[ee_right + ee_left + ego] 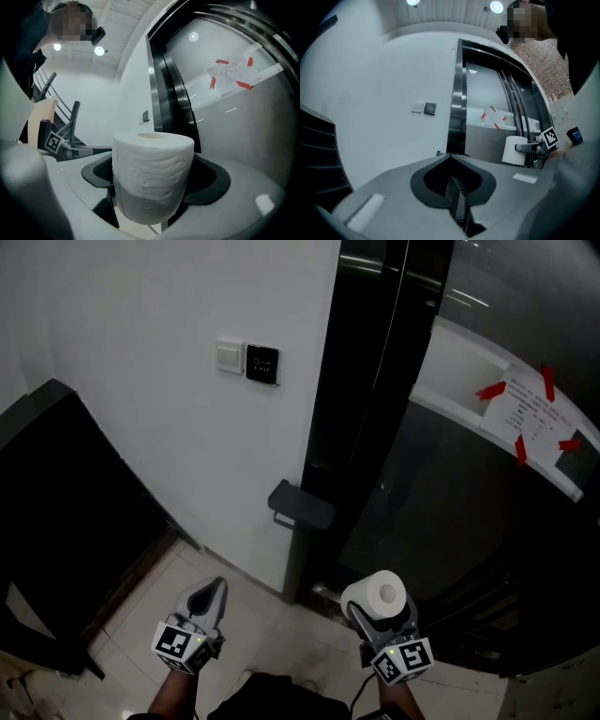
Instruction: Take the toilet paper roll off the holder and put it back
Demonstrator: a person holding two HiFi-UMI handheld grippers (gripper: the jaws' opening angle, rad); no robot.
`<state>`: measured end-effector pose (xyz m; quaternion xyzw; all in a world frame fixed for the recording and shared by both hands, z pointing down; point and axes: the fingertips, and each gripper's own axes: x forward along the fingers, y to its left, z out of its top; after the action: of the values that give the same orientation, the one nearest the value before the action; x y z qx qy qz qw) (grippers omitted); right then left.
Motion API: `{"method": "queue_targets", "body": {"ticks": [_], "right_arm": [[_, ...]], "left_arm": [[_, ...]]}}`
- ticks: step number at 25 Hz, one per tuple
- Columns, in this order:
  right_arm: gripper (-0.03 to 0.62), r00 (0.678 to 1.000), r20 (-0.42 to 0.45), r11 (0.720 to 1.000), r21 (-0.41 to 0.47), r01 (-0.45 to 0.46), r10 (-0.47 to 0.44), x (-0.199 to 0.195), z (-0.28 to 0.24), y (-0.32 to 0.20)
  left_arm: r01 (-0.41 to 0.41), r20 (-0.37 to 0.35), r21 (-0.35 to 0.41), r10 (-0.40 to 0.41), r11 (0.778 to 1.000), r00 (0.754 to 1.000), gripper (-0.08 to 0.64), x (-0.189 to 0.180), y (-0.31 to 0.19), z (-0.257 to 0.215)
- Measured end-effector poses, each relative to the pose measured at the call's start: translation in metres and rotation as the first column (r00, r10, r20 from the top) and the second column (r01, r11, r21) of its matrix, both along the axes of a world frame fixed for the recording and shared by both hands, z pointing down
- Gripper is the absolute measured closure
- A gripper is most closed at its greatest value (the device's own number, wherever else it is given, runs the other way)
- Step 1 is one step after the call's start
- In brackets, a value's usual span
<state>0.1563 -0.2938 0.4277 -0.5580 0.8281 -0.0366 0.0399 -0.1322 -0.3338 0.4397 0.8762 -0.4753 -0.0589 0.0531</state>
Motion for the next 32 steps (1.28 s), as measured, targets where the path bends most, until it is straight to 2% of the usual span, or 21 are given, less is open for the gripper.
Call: {"method": "queue_targets", "body": {"ticks": [6,18,24,32], "right_arm": [[0.126,1.0,-0.003,0.999,-0.016,0.03,-0.03,0.02,0.003,-0.001],[0.126,0.998,0.061,1.0,-0.013,0.008,-0.007,0.034,0.008,-0.005],[0.126,0.996,0.087,1.0,-0.015,0.006,-0.004,0.03,0.011,-0.013],[0.124,0.978,0.207,0.999,-0.045,-0.018,0.027,0.023,0.02,-0.037]], "left_arm": [[0.036,-0.043,-0.022,-0.037,0.999,0.998,0.56,0.025,0.017,0.001],[-0.007,0.014,-0.01,0.007,1.0,1.0,0.56,0.047,0.015,-0.001],[-0.005,-0.01,-0.004,0.005,1.0,1.0,0.56,0.04,0.011,-0.003],[-0.021,0.005,0.006,0.021,1.0,1.0,0.56,0.024,0.001,0.0]]}}
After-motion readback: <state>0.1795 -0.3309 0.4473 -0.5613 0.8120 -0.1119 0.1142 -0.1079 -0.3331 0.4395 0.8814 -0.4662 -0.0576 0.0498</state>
